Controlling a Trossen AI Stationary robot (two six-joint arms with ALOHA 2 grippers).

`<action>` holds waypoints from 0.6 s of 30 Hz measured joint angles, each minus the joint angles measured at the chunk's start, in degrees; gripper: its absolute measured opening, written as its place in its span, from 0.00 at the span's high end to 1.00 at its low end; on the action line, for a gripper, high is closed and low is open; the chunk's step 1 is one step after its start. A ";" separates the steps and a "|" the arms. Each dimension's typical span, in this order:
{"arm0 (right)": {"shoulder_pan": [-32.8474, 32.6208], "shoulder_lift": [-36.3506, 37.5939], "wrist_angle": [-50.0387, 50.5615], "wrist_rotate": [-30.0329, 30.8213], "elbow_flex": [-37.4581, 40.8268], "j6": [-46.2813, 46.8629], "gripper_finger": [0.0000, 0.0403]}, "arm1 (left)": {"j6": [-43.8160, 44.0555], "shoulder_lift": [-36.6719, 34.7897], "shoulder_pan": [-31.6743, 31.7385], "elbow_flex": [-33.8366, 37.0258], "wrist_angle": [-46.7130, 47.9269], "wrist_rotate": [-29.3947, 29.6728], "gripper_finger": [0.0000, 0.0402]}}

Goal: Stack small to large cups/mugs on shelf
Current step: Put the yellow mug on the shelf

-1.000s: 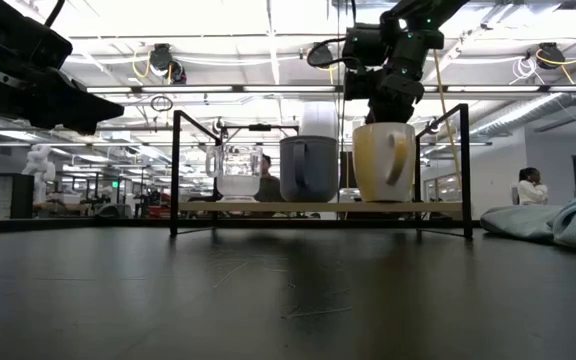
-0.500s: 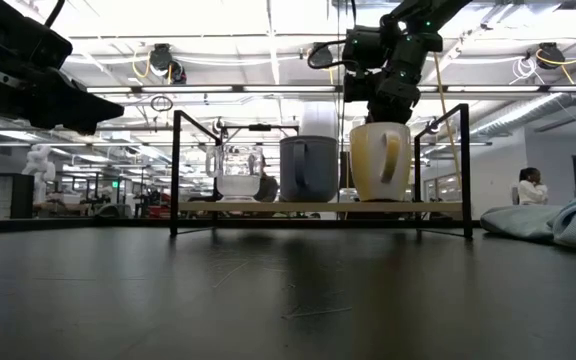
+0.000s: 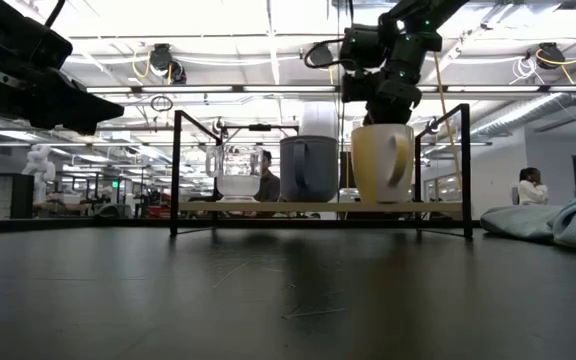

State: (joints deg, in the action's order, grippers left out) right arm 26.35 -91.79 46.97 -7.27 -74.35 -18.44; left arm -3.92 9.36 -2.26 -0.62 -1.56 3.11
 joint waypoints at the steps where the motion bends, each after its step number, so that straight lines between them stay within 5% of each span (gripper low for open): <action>1: -0.51 0.00 -0.03 -0.04 0.00 0.00 0.80 | 0.06 -0.02 0.00 0.00 0.00 0.00 1.00; 18: -2.32 0.61 -0.44 -0.25 -0.03 0.65 0.63 | 1.46 -0.01 -0.01 0.00 0.07 -0.03 1.00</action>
State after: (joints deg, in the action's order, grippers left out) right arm 24.03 -91.18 46.54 -7.52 -74.38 -17.79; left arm -2.46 9.35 -2.27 -0.62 -1.50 3.09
